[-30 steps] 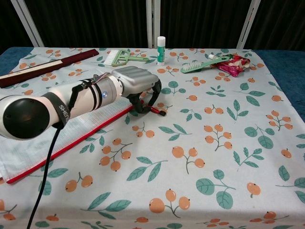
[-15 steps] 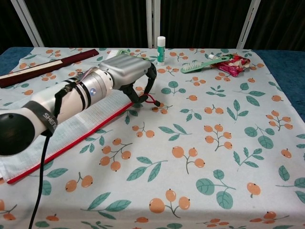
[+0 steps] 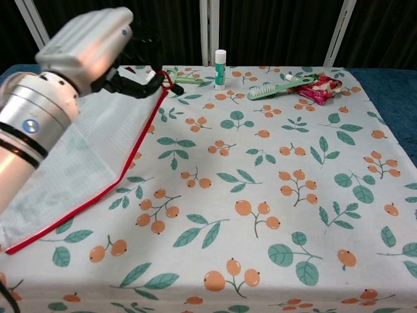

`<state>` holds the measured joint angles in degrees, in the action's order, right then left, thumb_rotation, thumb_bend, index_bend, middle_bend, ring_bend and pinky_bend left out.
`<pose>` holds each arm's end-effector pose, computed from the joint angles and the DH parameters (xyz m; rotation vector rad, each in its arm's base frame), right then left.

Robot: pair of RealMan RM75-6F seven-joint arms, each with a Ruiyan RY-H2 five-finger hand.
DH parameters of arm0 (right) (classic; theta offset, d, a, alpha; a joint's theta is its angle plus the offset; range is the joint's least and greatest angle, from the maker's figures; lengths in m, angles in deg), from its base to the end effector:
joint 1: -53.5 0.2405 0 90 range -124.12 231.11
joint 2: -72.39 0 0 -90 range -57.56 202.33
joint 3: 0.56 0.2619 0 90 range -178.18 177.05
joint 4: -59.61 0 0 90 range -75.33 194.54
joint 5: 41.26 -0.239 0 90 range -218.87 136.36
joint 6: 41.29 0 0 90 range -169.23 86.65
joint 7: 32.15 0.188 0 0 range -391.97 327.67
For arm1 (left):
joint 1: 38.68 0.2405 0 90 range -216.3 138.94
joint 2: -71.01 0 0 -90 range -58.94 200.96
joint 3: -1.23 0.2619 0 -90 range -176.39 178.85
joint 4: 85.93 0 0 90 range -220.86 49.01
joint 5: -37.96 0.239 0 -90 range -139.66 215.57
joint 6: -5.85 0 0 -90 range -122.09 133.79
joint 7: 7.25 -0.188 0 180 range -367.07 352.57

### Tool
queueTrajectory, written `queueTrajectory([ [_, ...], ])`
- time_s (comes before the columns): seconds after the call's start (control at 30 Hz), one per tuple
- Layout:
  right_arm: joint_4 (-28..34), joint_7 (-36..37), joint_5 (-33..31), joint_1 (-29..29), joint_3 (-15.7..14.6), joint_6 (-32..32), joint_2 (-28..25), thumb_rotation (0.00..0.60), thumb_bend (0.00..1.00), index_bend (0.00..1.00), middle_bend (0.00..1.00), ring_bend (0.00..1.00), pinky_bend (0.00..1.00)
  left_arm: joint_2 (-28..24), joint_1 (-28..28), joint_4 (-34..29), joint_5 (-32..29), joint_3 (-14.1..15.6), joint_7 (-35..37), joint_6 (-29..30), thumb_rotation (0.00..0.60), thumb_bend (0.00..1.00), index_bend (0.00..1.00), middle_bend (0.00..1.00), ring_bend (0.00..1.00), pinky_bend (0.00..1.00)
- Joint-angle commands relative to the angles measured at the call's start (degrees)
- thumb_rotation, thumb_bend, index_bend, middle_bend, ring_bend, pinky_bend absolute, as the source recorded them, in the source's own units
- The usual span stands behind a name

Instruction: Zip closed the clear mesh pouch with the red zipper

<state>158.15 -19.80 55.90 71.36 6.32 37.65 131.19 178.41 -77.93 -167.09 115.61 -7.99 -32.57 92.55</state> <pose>-0.2165 -0.2945 0.1339 1.6690 -0.8723 1.2973 -0.0641 0.3359 -0.0598 -1.5210 -0.7139 -1.3663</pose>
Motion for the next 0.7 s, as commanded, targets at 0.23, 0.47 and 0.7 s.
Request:
queueTrajectory([
  [0.23,5.54,-0.93,-1.93,16.22,6.51,-17.70,0.94,0.600,0.18,0.08,0.14,0.00,0.04,-1.78,7.84,-8.36,7.36,3.14,-4.28,9.87,0.600,0.43,0.71,0.80,0.76,0.62],
  [0.47,3.76,-4.11,-8.71,28.09,10.94,-29.88,7.28,0.600,0.18,0.15,0.14,0.00,0.04,-2.33,11.35,-10.94,11.25,4.62,-4.50,12.86,0.600,0.43,0.73,0.87,0.83,0.69],
  [0.7,-3.11,-7.74,-15.89,38.01,12.83,-38.77,16.33,0.600,0.20,0.25,0.14,0.00,0.04,-3.76,14.30,-13.33,13.95,6.22,-3.70,13.55,0.600,0.43,0.73,0.88,0.85,0.69],
])
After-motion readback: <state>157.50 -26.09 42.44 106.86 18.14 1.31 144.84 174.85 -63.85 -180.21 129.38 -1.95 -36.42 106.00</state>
